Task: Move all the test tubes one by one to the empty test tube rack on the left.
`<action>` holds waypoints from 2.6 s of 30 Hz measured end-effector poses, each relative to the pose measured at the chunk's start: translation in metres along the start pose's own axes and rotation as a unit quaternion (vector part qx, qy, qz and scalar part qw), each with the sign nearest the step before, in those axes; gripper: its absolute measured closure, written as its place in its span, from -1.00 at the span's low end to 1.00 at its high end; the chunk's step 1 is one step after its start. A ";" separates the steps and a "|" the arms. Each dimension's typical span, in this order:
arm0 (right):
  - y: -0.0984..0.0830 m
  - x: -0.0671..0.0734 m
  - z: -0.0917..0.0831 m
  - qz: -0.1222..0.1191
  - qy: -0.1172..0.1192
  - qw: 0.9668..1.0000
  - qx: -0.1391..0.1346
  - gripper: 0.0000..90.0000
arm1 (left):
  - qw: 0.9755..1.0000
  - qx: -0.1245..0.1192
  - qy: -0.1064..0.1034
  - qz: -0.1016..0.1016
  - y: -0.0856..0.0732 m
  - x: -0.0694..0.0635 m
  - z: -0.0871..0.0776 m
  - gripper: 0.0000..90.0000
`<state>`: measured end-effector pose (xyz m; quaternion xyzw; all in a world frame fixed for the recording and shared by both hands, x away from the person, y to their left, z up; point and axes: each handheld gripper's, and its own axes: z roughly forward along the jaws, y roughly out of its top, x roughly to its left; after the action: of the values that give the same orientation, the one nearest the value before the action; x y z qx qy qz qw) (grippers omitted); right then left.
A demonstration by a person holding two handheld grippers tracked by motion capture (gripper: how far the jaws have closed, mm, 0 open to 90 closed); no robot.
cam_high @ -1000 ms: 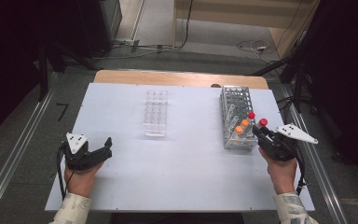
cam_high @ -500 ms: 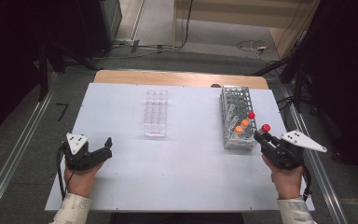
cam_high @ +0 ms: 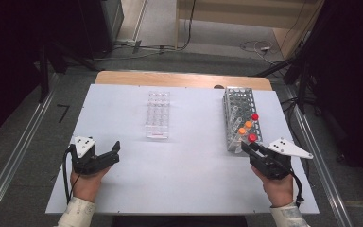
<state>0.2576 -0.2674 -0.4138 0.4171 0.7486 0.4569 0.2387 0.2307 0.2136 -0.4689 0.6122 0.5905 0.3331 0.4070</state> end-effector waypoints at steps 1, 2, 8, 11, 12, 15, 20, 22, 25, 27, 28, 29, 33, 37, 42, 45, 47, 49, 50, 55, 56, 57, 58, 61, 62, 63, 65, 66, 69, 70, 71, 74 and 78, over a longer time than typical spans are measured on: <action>0.000 0.003 0.002 -0.003 0.005 1.000 0.002 0.59 | 1.000 0.000 -0.002 0.001 0.000 -0.002 0.000 -0.84; 0.000 0.005 0.004 -0.005 0.010 1.000 0.004 0.59 | 1.000 0.000 -0.006 0.001 0.000 -0.003 0.000 -0.84; -0.002 0.027 0.025 -0.021 0.041 0.999 0.017 0.59 | 0.999 0.002 -0.035 0.002 0.006 -0.018 -0.001 -0.80; -0.001 0.038 0.036 -0.034 0.056 0.998 0.022 0.59 | 0.999 0.001 -0.048 0.009 0.008 -0.027 -0.001 -0.80; -0.001 0.041 0.039 -0.036 0.060 0.997 0.024 0.59 | 0.999 0.000 -0.052 0.010 0.009 -0.030 -0.002 -0.80; 0.001 0.050 0.049 -0.046 0.069 0.996 0.029 0.59 | 0.998 -0.002 -0.062 0.017 0.011 -0.037 -0.003 -0.80; 0.005 0.067 0.064 -0.063 0.088 0.993 0.034 0.59 | 0.996 -0.004 -0.089 0.025 0.016 -0.050 -0.004 -0.75; 0.008 0.074 0.069 -0.069 0.096 0.992 0.034 0.59 | 0.994 -0.005 -0.102 0.027 0.019 -0.056 -0.005 -0.73; 0.013 0.085 0.076 -0.077 0.108 0.991 0.034 0.59 | 0.992 -0.012 -0.123 0.027 0.027 -0.064 -0.009 -0.67; 0.016 0.091 0.080 -0.082 0.115 0.989 0.034 0.59 | 0.990 -0.017 -0.135 0.028 0.031 -0.070 -0.012 -0.62; 0.017 0.094 0.082 -0.085 0.119 0.989 0.033 0.59 | 0.990 -0.017 -0.139 0.030 0.033 -0.073 -0.012 -0.60; 0.018 0.097 0.084 -0.087 0.122 0.988 0.033 0.60 | 0.989 -0.018 -0.144 0.033 0.035 -0.076 -0.012 -0.59; 0.023 0.109 0.092 -0.094 0.134 0.986 0.035 0.59 | 0.985 -0.013 -0.165 0.043 0.040 -0.088 -0.013 -0.52; 0.028 0.122 0.098 -0.101 0.147 0.983 0.036 0.59 | 0.980 -0.015 -0.189 0.057 0.046 -0.101 -0.015 -0.40; 0.030 0.133 0.105 -0.110 0.155 0.981 0.044 0.59 | 0.975 -0.017 -0.211 0.073 0.053 -0.115 -0.016 -0.25; 0.030 0.137 0.109 -0.116 0.159 0.979 0.047 0.59 | 0.972 -0.015 -0.222 0.078 0.054 -0.120 -0.014 -0.13; 0.030 0.139 0.111 -0.117 0.161 0.979 0.048 0.59 | 0.970 -0.015 -0.228 0.084 0.054 -0.123 -0.013 -0.01; 0.030 0.142 0.111 -0.116 0.163 0.979 0.049 0.59 | 0.968 -0.014 -0.235 0.091 0.053 -0.125 -0.013 0.16; 0.030 0.142 0.111 -0.116 0.163 0.979 0.049 0.59 | 0.967 -0.012 -0.236 0.096 0.053 -0.126 -0.013 0.20; 0.031 0.144 0.111 -0.118 0.167 0.978 0.047 0.59 | 0.966 -0.005 -0.239 0.097 0.052 -0.127 -0.009 0.32; 0.031 0.144 0.111 -0.118 0.168 0.978 0.047 0.59 | 0.966 -0.004 -0.240 0.098 0.052 -0.126 -0.008 0.32; 0.031 0.145 0.110 -0.117 0.169 0.978 0.047 0.59 | 0.966 -0.003 -0.240 0.097 0.052 -0.126 -0.007 0.32; 0.031 0.145 0.110 -0.117 0.170 0.977 0.046 0.59 | 0.966 -0.003 -0.240 0.098 0.052 -0.126 -0.007 0.33; 0.031 0.146 0.109 -0.121 0.172 0.977 0.045 0.59 | 0.965 0.000 -0.243 0.100 0.052 -0.126 -0.006 0.38; 0.031 0.146 0.109 -0.119 0.173 0.977 0.044 0.59 | 0.964 0.000 -0.244 0.100 0.052 -0.126 -0.006 0.40; 0.031 0.146 0.109 -0.119 0.173 0.977 0.044 0.59 | 0.964 -0.001 -0.245 0.100 0.052 -0.127 -0.006 0.42; 0.031 0.146 0.109 -0.118 0.174 0.977 0.043 0.59 | 0.964 -0.001 -0.247 0.101 0.052 -0.127 -0.006 0.46; 0.031 0.146 0.109 -0.118 0.174 0.977 0.044 0.59 | 0.964 -0.002 -0.246 0.101 0.051 -0.127 -0.006 0.50; 0.031 0.145 0.109 -0.118 0.173 0.977 0.045 0.59 | 0.964 -0.001 -0.248 0.100 0.052 -0.127 -0.005 0.52; 0.031 0.145 0.108 -0.117 0.172 0.977 0.046 0.59 | 0.963 -0.001 -0.249 0.099 0.052 -0.127 -0.005 0.53; 0.031 0.144 0.108 -0.119 0.172 0.977 0.045 0.59 | 0.963 -0.001 -0.250 0.098 0.052 -0.127 -0.005 0.53; 0.031 0.144 0.108 -0.118 0.172 0.977 0.045 0.59 | 0.963 -0.001 -0.250 0.099 0.052 -0.127 -0.005 0.54; 0.031 0.142 0.108 -0.112 0.177 0.977 0.047 0.54 | 0.963 0.000 -0.252 0.098 0.052 -0.127 -0.004 0.54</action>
<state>0.2731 -0.0881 -0.4335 0.2539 0.8415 0.4582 0.1322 0.2401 0.0893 -0.4111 0.7310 0.4059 0.2067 0.5081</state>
